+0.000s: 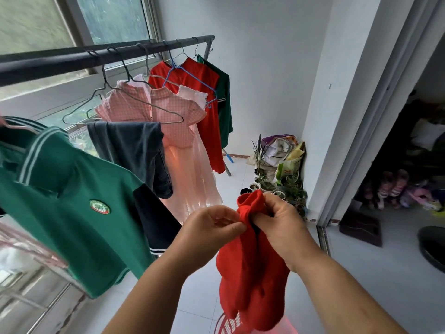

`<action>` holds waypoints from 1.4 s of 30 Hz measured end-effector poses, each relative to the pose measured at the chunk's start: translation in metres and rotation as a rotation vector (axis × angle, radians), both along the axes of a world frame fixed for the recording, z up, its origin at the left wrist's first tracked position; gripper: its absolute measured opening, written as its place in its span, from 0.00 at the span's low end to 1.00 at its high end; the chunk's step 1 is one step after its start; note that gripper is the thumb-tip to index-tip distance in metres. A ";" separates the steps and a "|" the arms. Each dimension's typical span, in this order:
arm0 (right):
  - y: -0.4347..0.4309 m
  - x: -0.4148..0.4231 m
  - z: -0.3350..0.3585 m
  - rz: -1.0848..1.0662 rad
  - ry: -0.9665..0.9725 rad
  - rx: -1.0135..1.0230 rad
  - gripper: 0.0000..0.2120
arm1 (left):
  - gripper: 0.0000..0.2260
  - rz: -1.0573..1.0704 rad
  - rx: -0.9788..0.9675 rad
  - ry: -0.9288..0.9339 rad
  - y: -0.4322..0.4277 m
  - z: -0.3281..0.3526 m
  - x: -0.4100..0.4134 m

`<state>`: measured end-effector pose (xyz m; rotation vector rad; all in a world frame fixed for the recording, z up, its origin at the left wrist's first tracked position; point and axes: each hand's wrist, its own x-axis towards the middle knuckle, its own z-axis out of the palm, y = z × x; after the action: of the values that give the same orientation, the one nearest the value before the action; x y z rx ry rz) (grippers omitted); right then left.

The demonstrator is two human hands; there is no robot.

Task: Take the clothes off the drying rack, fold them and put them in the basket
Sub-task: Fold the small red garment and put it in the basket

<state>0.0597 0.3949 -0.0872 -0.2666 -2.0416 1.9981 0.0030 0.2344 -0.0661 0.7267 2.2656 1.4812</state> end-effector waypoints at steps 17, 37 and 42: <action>0.069 0.008 -0.017 -0.344 -0.293 0.307 0.11 | 0.05 0.512 -0.068 0.166 -0.056 -0.009 -0.064; 0.068 0.006 -0.008 -0.213 -0.227 0.253 0.04 | 0.08 0.462 0.016 0.253 -0.057 0.000 -0.052; 0.070 0.006 -0.006 -0.267 -0.222 0.296 0.09 | 0.06 0.423 -0.093 0.364 -0.055 0.004 -0.050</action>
<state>0.0654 0.4649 -0.0937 -0.6827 -2.2592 1.5450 -0.0466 0.1794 -0.0622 0.5462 2.8870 1.4976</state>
